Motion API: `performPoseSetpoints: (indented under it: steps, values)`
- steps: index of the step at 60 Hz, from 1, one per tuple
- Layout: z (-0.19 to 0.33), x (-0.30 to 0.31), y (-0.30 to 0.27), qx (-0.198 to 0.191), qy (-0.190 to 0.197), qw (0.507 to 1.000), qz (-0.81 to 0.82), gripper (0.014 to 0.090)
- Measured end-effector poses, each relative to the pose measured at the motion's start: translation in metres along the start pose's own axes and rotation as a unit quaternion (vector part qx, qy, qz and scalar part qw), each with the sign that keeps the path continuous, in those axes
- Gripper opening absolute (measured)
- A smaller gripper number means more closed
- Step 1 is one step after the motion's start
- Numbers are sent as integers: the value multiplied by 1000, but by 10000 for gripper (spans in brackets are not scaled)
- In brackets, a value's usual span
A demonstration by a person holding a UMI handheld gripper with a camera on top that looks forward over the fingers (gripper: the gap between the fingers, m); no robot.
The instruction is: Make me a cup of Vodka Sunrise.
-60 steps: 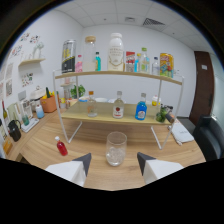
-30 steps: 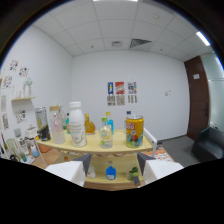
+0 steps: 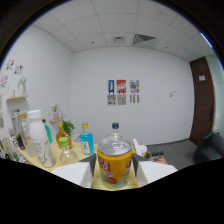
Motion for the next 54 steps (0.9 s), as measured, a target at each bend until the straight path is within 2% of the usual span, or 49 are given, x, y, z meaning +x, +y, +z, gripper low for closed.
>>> performPoseSetpoints:
  steps: [3, 4, 19, 28, 34, 40, 54]
  values:
    - [6, 3, 3, -3, 4, 1000, 4, 550]
    - [6, 2, 3, -2, 2, 1000, 6, 540]
    - [-3, 1, -2, -3, 8, 1000, 21, 516]
    - [-45, -7, -32, 34, 15, 999, 7, 512]
    - [-75, -21, -32, 46, 4, 999, 12, 512]
    - [-93, -42, 3, 27, -10, 999, 29, 512]
    - [-91, -83, 155, -73, -13, 995, 60, 511]
